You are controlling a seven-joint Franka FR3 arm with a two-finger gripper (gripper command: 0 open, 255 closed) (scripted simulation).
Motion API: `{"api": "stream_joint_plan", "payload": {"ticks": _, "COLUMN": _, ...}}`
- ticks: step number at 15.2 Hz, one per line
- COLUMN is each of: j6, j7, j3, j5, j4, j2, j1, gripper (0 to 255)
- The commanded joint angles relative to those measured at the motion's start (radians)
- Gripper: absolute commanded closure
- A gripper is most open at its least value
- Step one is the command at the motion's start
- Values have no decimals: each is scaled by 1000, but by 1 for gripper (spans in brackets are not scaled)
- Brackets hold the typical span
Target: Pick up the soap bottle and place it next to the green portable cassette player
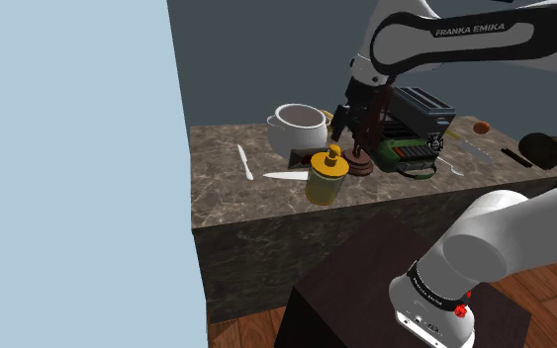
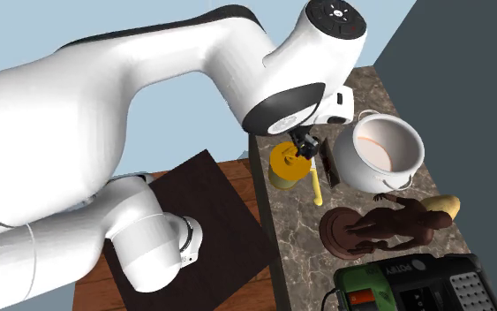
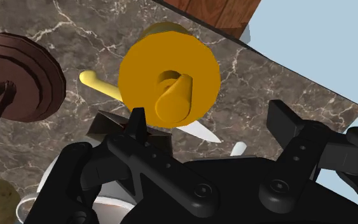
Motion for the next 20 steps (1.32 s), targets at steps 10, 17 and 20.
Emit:
{"api": "stream_joint_plan", "payload": {"ticks": 10, "j6": 212, "j7": -52, "j3": -32, "j5": -3, "j4": -76, "j2": 148, "j1": -9, "gripper": 0}}
{"api": "stream_joint_plan", "payload": {"ticks": 17, "j6": 236, "j7": -53, "j3": -31, "j5": -2, "j4": -89, "j2": 159, "j1": -8, "gripper": 0}}
{"api": "stream_joint_plan", "payload": {"ticks": 20, "j6": 235, "j7": -53, "j3": -31, "j5": -2, "j4": -89, "j2": 159, "j1": -8, "gripper": 255}}
